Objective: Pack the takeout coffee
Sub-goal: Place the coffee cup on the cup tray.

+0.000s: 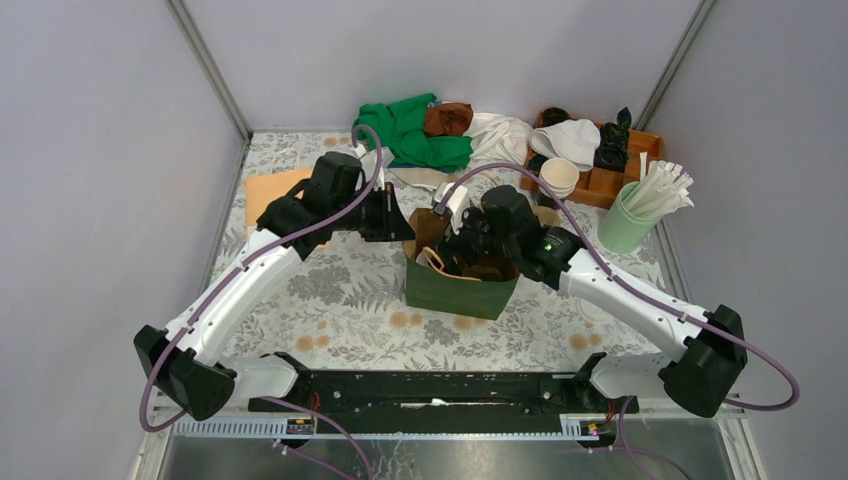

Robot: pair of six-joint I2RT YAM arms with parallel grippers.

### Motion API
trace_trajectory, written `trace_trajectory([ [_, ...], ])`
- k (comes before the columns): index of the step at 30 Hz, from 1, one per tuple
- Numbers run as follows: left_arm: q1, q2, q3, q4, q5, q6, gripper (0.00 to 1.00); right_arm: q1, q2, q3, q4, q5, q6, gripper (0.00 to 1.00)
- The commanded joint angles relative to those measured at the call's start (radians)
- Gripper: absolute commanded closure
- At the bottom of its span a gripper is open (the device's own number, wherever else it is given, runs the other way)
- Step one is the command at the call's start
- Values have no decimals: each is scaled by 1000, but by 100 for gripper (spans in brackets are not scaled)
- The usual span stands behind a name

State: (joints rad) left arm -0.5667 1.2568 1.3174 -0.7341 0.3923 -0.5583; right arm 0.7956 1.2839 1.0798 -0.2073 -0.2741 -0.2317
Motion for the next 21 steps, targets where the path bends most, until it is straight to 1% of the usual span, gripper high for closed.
trace_trajectory([
  [1,-24,-10,9,68,-26,24,96,-6,-52,-18,-11,-15,63,16],
  [2,-32,-6,9,68,-30,25,96,-7,-59,-27,0,-13,58,23],
  [3,-41,-4,9,68,-35,27,96,-7,-63,-35,8,-15,54,31],
  [5,-51,-2,8,67,-43,28,97,-6,-61,-44,13,-18,50,52],
  [6,-56,-3,6,67,-47,33,97,-7,-60,-50,14,-20,50,56],
  [10,-72,-11,-5,73,-71,52,100,-6,-54,-76,38,-10,65,61],
  [13,-78,-9,-2,86,-90,65,100,-5,-67,-115,64,-27,47,72],
  [20,-103,-1,19,90,-134,103,100,-2,-119,-150,96,-9,8,72],
  [21,-109,-6,15,95,-142,115,100,-1,-123,-148,93,-3,7,74],
])
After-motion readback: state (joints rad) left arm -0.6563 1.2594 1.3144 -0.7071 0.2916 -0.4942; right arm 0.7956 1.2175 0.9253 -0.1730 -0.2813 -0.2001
